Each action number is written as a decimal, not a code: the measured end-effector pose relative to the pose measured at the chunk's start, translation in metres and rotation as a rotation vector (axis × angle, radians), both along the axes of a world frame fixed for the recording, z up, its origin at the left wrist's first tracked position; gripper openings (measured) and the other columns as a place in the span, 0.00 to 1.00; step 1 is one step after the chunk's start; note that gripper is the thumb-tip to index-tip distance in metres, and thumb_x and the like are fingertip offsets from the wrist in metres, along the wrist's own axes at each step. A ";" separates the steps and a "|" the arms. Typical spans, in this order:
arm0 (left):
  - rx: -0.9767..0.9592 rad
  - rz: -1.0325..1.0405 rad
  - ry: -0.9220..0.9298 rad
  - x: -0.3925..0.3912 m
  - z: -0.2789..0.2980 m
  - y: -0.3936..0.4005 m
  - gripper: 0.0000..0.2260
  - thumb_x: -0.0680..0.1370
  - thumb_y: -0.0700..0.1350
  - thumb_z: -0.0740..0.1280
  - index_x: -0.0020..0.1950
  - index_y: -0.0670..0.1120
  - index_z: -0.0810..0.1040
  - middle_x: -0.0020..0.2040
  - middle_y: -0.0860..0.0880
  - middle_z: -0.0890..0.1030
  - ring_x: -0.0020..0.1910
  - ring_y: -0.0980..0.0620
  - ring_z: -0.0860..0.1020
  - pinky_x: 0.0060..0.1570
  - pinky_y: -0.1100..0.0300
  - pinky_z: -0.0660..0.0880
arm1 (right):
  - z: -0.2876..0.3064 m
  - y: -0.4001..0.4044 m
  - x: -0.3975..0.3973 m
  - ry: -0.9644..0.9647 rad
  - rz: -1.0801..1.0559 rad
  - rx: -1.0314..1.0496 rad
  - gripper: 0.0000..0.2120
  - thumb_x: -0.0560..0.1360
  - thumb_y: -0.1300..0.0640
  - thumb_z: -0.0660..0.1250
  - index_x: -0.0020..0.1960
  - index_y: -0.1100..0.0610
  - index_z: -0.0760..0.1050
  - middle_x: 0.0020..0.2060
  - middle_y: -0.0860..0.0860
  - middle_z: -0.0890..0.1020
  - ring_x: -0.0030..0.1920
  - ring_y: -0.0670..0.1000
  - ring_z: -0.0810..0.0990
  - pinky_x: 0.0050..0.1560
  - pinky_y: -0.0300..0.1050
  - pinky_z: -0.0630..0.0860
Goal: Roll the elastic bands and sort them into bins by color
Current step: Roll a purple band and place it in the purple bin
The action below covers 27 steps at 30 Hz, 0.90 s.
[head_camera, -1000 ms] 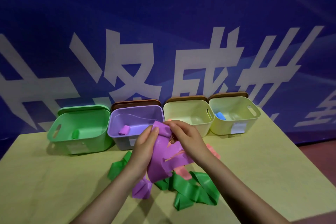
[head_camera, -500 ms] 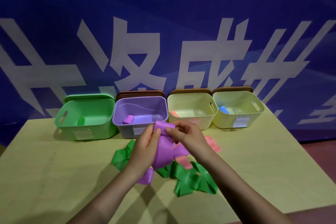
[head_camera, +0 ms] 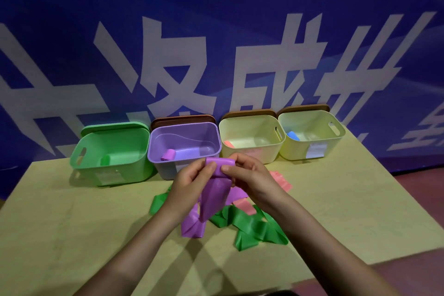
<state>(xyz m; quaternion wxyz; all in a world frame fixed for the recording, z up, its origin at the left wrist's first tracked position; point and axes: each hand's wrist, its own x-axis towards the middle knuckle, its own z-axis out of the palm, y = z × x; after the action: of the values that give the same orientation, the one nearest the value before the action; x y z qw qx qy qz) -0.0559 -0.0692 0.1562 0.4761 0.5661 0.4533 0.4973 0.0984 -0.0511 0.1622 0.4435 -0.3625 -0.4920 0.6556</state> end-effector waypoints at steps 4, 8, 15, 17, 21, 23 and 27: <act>0.098 0.013 0.042 0.002 0.000 0.006 0.09 0.75 0.53 0.64 0.47 0.56 0.84 0.42 0.50 0.84 0.42 0.56 0.80 0.42 0.60 0.77 | 0.001 0.003 0.001 0.060 0.014 -0.057 0.06 0.65 0.60 0.71 0.33 0.51 0.77 0.30 0.51 0.74 0.31 0.49 0.70 0.31 0.39 0.66; 0.288 0.040 0.184 0.003 -0.003 0.019 0.21 0.77 0.55 0.60 0.45 0.38 0.79 0.38 0.40 0.79 0.38 0.43 0.77 0.40 0.46 0.74 | 0.001 0.009 0.003 0.105 -0.012 -0.051 0.06 0.67 0.63 0.69 0.35 0.53 0.74 0.30 0.51 0.74 0.31 0.48 0.70 0.29 0.36 0.67; 0.056 0.125 -0.091 0.010 0.004 0.037 0.09 0.75 0.52 0.68 0.42 0.49 0.84 0.38 0.47 0.84 0.39 0.50 0.79 0.43 0.55 0.75 | 0.007 0.033 -0.002 0.026 -0.090 0.059 0.05 0.67 0.59 0.69 0.39 0.59 0.74 0.25 0.50 0.71 0.26 0.46 0.69 0.28 0.36 0.67; -0.172 0.113 -0.301 0.016 0.010 0.047 0.12 0.72 0.53 0.67 0.44 0.46 0.84 0.42 0.43 0.85 0.43 0.46 0.82 0.50 0.48 0.75 | 0.009 0.044 -0.002 0.023 -0.117 0.056 0.05 0.67 0.58 0.70 0.38 0.57 0.74 0.25 0.50 0.71 0.26 0.46 0.69 0.29 0.37 0.66; -0.371 0.088 -0.312 0.016 0.016 0.069 0.23 0.69 0.59 0.64 0.54 0.44 0.81 0.51 0.40 0.83 0.51 0.41 0.81 0.56 0.40 0.74 | 0.018 0.062 0.003 -0.029 -0.172 0.107 0.07 0.73 0.64 0.70 0.39 0.59 0.73 0.26 0.50 0.70 0.26 0.44 0.68 0.30 0.35 0.65; -0.380 0.059 -0.225 0.013 0.013 0.075 0.25 0.68 0.63 0.68 0.53 0.46 0.83 0.52 0.42 0.84 0.54 0.41 0.81 0.60 0.39 0.73 | 0.019 0.067 0.004 -0.082 -0.207 0.145 0.06 0.75 0.67 0.67 0.41 0.62 0.72 0.28 0.51 0.70 0.27 0.42 0.69 0.30 0.33 0.66; -0.456 0.043 -0.268 0.011 0.004 0.075 0.22 0.68 0.62 0.69 0.49 0.46 0.85 0.53 0.40 0.83 0.57 0.42 0.80 0.65 0.43 0.70 | 0.008 0.070 0.000 -0.259 -0.276 0.233 0.08 0.73 0.67 0.69 0.39 0.58 0.73 0.32 0.50 0.73 0.33 0.45 0.70 0.36 0.37 0.68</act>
<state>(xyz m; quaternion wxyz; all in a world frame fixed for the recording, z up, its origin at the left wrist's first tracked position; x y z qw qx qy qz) -0.0448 0.0058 0.1604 0.6365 0.3636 0.4986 0.4627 0.0980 0.0187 0.1706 0.5011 -0.4538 -0.5631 0.4752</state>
